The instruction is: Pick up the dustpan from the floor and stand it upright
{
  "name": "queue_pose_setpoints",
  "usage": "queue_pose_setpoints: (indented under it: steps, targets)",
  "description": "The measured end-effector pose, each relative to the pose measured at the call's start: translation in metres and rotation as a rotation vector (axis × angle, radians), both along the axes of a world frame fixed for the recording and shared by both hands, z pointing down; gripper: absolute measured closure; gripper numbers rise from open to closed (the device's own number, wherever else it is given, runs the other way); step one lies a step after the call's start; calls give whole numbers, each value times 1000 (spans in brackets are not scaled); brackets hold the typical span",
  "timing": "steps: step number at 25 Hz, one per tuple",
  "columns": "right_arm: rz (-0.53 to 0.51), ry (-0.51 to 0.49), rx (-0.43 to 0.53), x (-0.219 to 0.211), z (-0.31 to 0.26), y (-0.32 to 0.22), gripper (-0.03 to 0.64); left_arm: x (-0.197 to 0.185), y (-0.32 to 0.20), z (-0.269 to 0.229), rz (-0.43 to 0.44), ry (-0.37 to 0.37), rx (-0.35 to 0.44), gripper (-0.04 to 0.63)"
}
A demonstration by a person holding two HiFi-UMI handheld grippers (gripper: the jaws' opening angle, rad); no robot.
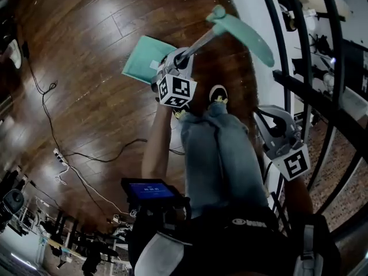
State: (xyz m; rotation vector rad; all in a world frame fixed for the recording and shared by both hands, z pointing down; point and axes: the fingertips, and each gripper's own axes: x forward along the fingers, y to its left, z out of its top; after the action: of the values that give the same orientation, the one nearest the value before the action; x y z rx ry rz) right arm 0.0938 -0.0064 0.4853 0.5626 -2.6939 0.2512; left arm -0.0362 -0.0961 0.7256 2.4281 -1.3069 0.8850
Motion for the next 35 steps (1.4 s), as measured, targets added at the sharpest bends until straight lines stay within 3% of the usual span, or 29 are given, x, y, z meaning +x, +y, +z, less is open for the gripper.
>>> queue_pose_setpoints:
  steps: [4, 9, 13, 16, 21, 25, 27, 29, 32, 35]
  targets:
    - [-4, -53, 26, -11, -1, -1, 614, -6, 2, -25, -37, 70, 107, 577]
    - [76, -164, -7, -46, 35, -25, 614, 3, 17, -15, 8, 91, 164, 577]
    - [103, -184, -24, -63, 58, -34, 614, 14, 32, -6, 47, 119, 188, 578]
    - [113, -166, -25, -60, 62, -39, 614, 21, 46, 2, 64, 163, 169, 558]
    - [137, -139, -33, -45, 57, -46, 614, -1, 67, 3, 4, 258, 67, 314]
    - [142, -98, -47, -33, 19, -48, 614, -35, 99, -23, -104, 275, -26, 302]
    - [143, -90, -41, -28, -12, -46, 614, -57, 112, -56, -156, 258, -35, 299]
    - [116, -82, -15, -28, -54, -37, 614, -79, 124, -114, -216, 260, 13, 301]
    - [84, -124, 42, -35, -122, -22, 614, -109, 138, -230, -268, 264, 153, 322]
    - [77, -194, 89, -45, -189, -4, 614, -110, 153, -358, -258, 248, 313, 414]
